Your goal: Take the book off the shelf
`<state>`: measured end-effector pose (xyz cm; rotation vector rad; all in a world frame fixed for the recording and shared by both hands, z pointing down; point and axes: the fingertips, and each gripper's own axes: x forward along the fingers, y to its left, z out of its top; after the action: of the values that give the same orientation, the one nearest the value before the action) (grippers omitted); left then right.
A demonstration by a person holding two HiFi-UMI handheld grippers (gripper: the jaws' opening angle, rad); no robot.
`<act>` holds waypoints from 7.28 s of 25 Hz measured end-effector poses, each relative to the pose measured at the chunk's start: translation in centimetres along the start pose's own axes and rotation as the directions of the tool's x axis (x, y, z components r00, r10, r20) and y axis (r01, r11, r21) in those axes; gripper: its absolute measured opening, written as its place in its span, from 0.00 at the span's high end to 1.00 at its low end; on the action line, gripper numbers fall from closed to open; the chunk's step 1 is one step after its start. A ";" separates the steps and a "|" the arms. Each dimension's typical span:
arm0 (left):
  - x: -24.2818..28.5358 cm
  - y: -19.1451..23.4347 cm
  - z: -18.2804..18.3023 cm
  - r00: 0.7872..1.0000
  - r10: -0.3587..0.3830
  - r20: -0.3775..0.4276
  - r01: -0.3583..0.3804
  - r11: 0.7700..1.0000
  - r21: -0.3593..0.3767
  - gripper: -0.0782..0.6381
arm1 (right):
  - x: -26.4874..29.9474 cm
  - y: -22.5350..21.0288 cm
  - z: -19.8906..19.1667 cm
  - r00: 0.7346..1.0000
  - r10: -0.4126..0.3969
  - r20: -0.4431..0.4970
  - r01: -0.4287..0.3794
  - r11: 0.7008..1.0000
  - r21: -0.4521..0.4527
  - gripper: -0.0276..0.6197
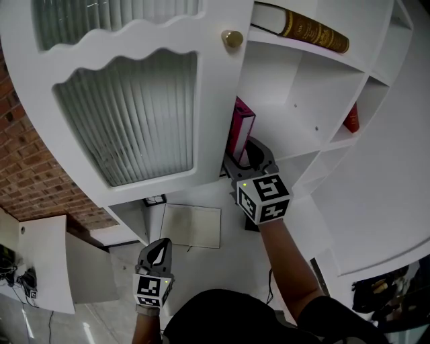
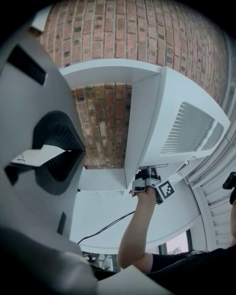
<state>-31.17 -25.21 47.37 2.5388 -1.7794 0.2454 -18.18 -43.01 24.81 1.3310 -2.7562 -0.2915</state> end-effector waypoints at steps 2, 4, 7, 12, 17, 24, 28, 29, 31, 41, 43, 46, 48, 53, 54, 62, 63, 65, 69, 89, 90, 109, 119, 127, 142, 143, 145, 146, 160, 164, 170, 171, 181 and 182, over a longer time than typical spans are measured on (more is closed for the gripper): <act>-0.1 0.1 0.0 1.000 0.003 -0.002 -0.003 1.000 0.000 0.88 | 0.3 -0.1 0.1 1.000 0.000 -0.008 0.000 1.000 -0.003 0.63; -0.2 0.2 -0.1 1.000 0.004 -0.005 -0.004 1.000 0.001 0.88 | 0.6 -0.2 0.0 1.000 -0.010 -0.025 0.009 1.000 -0.012 0.63; -0.2 0.3 -0.3 1.000 0.003 -0.008 -0.003 1.000 0.003 0.88 | 0.9 -0.2 -0.3 0.998 -0.034 -0.058 0.032 0.999 -0.040 0.63; -0.2 0.1 -0.3 1.000 -0.006 -0.007 0.006 1.000 0.002 0.88 | 1.1 -0.2 -0.5 0.995 -0.063 -0.078 0.057 0.996 -0.072 0.65; -0.5 0.1 -0.4 1.000 -0.013 -0.005 0.013 1.000 -0.001 0.88 | 1.1 -0.2 -0.5 0.995 -0.055 -0.082 0.050 0.996 -0.067 0.66; -1.0 -0.1 -0.9 1.000 -0.025 -0.010 0.025 1.000 -0.015 0.88 | 0.0 -0.1 -0.3 0.996 -0.066 -0.061 0.064 0.997 -0.033 0.69; -1.1 -0.4 -1.1 0.999 -0.040 -0.018 0.040 0.999 -0.020 0.88 | -1.0 -0.2 -0.3 0.996 -0.078 -0.047 0.077 0.997 -0.019 0.71; -1.1 -0.4 -1.0 0.999 -0.040 -0.012 0.040 0.999 -0.017 0.88 | -1.3 -0.3 -0.3 0.996 -0.081 -0.044 0.080 0.997 -0.018 0.71; -1.1 -0.4 -1.0 0.999 -0.045 -0.008 0.045 0.999 -0.012 0.88 | -1.9 -0.2 -0.3 0.996 -0.085 -0.038 0.084 0.996 -0.016 0.72; -1.4 -1.4 -1.8 0.993 -0.110 -0.046 0.109 0.994 -0.026 0.88 | -4.8 -0.2 0.1 0.993 -0.121 -0.010 0.121 0.992 -0.026 0.73; -1.4 -1.5 -1.6 0.992 -0.121 -0.041 0.120 0.992 -0.025 0.88 | -5.4 -0.2 0.1 0.991 -0.132 -0.005 0.132 0.991 -0.024 0.73; -1.5 -1.5 -1.4 0.991 -0.133 -0.029 0.132 0.991 -0.019 0.88 | -6.4 -0.3 0.0 0.989 -0.149 0.004 0.149 0.989 -0.023 0.73; -1.5 -1.6 -1.3 0.990 -0.143 -0.015 0.143 0.990 -0.017 0.88 | -7.2 -0.4 0.0 0.986 -0.166 0.009 0.166 0.986 -0.022 0.73; -1.9 -2.0 -1.5 0.983 -0.182 -0.029 0.182 0.983 -0.012 0.88 | -9.1 -0.6 -0.1 0.977 -0.213 0.013 0.213 0.977 -0.019 0.73; -2.0 -2.1 -1.5 0.981 -0.190 -0.030 0.190 0.982 -0.010 0.88 | -9.6 -0.6 -0.1 0.975 -0.222 0.014 0.222 0.975 -0.019 0.73; -2.0 -3.3 -1.7 0.966 -0.257 -0.024 0.257 0.966 0.007 0.88 | -12.9 -0.7 -0.3 0.957 -0.291 0.023 0.291 0.957 -0.014 0.73; -2.0 -3.6 -1.8 0.964 -0.265 -0.023 0.266 0.964 0.008 0.88 | -13.4 -0.7 -0.3 0.954 -0.300 0.024 0.300 0.954 -0.014 0.73; -1.9 -4.1 -2.1 0.958 -0.284 -0.033 0.284 0.959 0.002 0.88 | -14.6 -0.8 -0.4 0.947 -0.319 0.024 0.319 0.948 -0.015 0.73; -1.5 -5.3 -1.5 0.955 -0.298 -0.009 0.298 0.955 0.009 0.88 | -16.5 -1.6 -0.6 0.937 -0.349 0.024 0.349 0.937 -0.012 0.73; 1.7 -14.6 -0.1 0.910 -0.415 -0.018 0.415 0.909 0.020 0.88 | -27.0 -6.7 -2.4 0.888 -0.459 0.006 0.459 0.888 0.014 0.73; 1.8 -15.2 0.0 0.907 -0.421 -0.018 0.421 0.907 0.023 0.88 | -27.7 -6.9 -2.6 0.886 -0.464 0.003 0.464 0.886 0.016 0.73; 4.1 -24.2 1.0 0.829 -0.556 -0.055 0.559 0.825 0.081 0.88 | -38.5 -9.0 -10.7 0.823 -0.560 -0.100 0.567 0.822 0.062 0.74; 4.6 -26.7 0.5 0.796 -0.598 -0.089 0.605 0.792 0.087 0.88 | -42.5 -7.4 -15.1 0.798 -0.584 -0.149 0.600 0.794 0.096 0.74; 4.6 -28.3 0.1 0.772 -0.627 -0.104 0.636 0.766 0.100 0.88 | -45.1 -4.8 -18.2 0.786 -0.583 -0.206 0.606 0.793 0.068 0.74; 5.4 -29.7 0.8 0.754 -0.652 -0.076 0.656 0.745 0.116 0.88 | -47.1 -2.2 -22.2 0.775 -0.567 -0.279 0.606 0.792 0.073 0.74; 5.5 -29.8 0.7 0.752 -0.653 -0.091 0.659 0.744 0.110 0.88 | -47.2 -2.2 -22.4 0.774 -0.567 -0.282 0.607 0.791 0.074 0.74; 5.6 -30.0 0.7 0.751 -0.653 -0.097 0.660 0.744 0.102 0.88 | -47.3 -2.2 -22.6 0.773 -0.568 -0.284 0.609 0.789 0.079 0.74; 5.8 -30.0 0.7 0.752 -0.654 -0.089 0.660 0.744 0.103 0.88 | -47.2 -2.2 -22.7 0.772 -0.569 -0.282 0.611 0.787 0.086 0.74; 6.7 -29.8 0.3 0.745 -0.656 -0.120 0.666 0.740 0.092 0.88 | -47.1 -2.0 -24.1 0.765 -0.568 -0.303 0.617 0.782 0.093 0.74; 6.9 -29.7 0.6 0.747 -0.652 -0.128 0.663 0.742 0.094 0.88 | -46.9 -2.1 -24.3 0.768 -0.560 -0.310 0.611 0.786 0.094 0.74; 6.8 -29.4 0.3 0.753 -0.645 -0.128 0.657 0.749 0.092 0.88 | -46.8 -1.9 -24.6 0.765 -0.558 -0.320 0.612 0.785 0.095 0.74; 6.8 -29.3 0.3 0.755 -0.643 -0.127 0.655 0.750 0.091 0.88 | -46.8 -2.0 -24.6 0.765 -0.559 -0.319 0.613 0.785 0.095 0.74; 6.4 -28.6 0.8 0.765 -0.634 -0.110 0.644 0.754 0.129 0.88 | -46.5 -1.8 -24.3 0.775 -0.552 -0.308 0.606 0.788 0.112 0.74; 6.4 -28.5 0.8 0.767 -0.633 -0.108 0.642 0.756 0.129 0.88 | -46.5 -1.8 -24.3 0.776 -0.551 -0.307 0.605 0.788 0.112 0.74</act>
<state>-2.29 -21.43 49.32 3.0226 -0.7930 0.4327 15.62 -11.17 49.29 2.0932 -2.1340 0.1482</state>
